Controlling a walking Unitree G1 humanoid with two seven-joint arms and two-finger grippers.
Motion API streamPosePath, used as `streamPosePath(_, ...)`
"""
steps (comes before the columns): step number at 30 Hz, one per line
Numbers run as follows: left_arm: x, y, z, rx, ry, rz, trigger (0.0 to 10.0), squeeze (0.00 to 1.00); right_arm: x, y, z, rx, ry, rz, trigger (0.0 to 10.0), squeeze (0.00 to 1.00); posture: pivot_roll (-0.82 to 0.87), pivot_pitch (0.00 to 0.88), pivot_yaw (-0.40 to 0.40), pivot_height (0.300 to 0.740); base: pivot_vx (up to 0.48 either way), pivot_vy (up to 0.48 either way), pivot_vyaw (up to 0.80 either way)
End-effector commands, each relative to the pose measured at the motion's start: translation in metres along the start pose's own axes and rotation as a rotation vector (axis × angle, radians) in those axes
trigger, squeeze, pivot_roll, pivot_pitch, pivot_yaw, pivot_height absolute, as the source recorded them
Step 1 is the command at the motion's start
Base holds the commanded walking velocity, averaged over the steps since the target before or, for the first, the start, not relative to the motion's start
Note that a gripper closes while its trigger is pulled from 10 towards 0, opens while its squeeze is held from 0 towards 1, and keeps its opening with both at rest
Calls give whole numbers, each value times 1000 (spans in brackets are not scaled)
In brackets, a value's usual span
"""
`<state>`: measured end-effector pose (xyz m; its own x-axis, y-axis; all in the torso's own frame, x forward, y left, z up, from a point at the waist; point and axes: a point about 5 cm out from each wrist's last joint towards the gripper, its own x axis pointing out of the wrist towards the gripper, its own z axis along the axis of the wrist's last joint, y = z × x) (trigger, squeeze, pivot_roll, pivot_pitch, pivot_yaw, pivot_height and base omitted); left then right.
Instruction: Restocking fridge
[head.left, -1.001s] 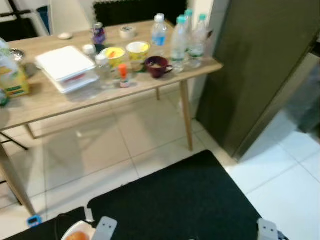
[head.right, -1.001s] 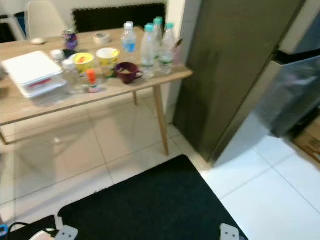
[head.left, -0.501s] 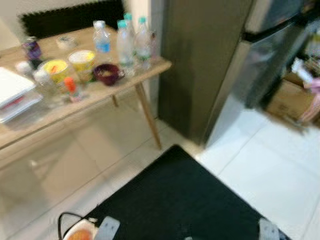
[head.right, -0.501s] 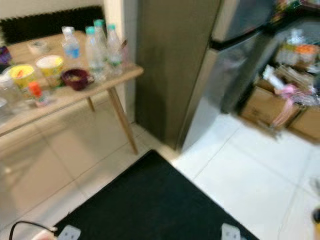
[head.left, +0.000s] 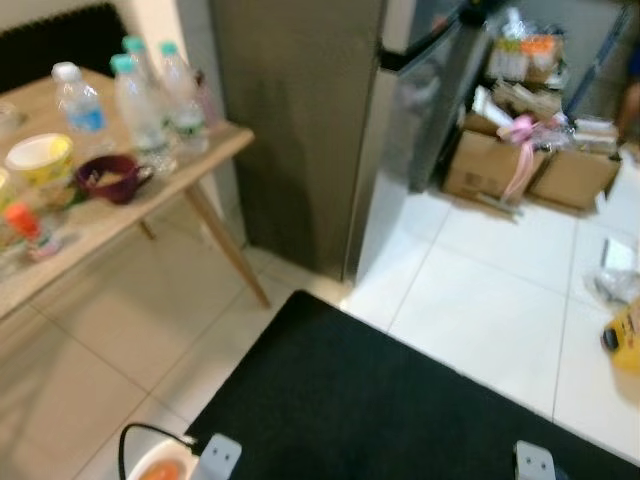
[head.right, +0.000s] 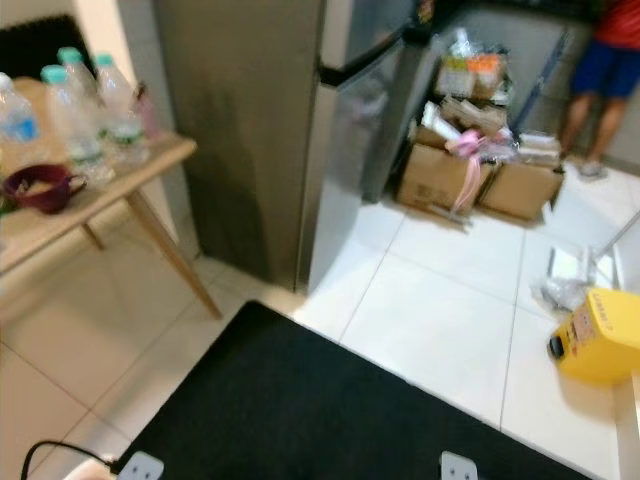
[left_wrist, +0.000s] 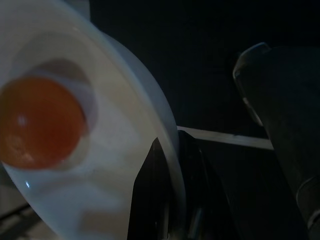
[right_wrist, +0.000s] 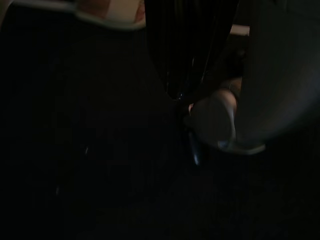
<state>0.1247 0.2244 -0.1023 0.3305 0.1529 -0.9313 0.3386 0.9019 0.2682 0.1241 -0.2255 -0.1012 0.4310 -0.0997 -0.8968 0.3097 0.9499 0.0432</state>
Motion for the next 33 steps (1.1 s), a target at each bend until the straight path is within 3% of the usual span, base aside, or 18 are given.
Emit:
streamPosePath(1,0,1,2,63,-14,17,10000,0,0,-5,5,5,-22,-13,10000,0,-13,65,9,740,0,0,0)
streamPosePath(4,0,1,4,103,-24,25,10000,0,0,-5,6,7,-27,-13,10000,0,-13,65,9,740,0,0,0)
streamPosePath(8,0,4,33,344,-133,52,10000,0,0,-6,9,18,-44,-18,10000,0,-7,65,7,740,0,0,0)
streamPosePath(9,0,4,33,344,-133,52,10000,0,0,-6,9,18,-44,-18,10000,0,-7,65,7,740,0,0,0)
streamPosePath(10,-1,4,46,421,-177,62,10000,0,0,-7,11,27,-52,-20,10000,0,-8,64,9,740,0,0,0)
streamPosePath(11,-1,4,46,421,-177,62,10000,0,0,-7,11,27,-52,-20,10000,0,-8,64,9,740,0,0,0)
streamPosePath(13,-4,4,76,576,-282,82,10000,0,0,-9,18,48,-77,-25,10000,0,-11,63,10,740,0,0,0)
streamPosePath(14,-4,4,76,576,-282,82,10000,0,0,-9,18,48,-77,-25,10000,0,-11,63,10,740,0,0,0)
streamPosePath(16,-9,2,102,713,-380,98,10000,0,0,-10,28,50,-116,-22,10000,0,-15,62,12,740,0,0,0)
streamPosePath(18,-9,2,102,713,-380,98,10000,0,0,-10,28,50,-116,-22,10000,0,-15,62,12,740,0,0,0)
streamPosePath(20,-14,2,120,781,-443,107,10000,0,0,-8,39,-69,-145,-4,10000,0,-19,61,15,740,0,0,0)
streamPosePath(23,-16,3,129,781,-465,110,10000,0,0,-6,47,-141,-160,10,10000,0,-21,59,14,740,0,0,0)
streamPosePath(33,-12,-1,116,778,-429,86,10000,0,1,0,54,-138,-171,29,10000,0,-17,58,11,740,0,0,-800)
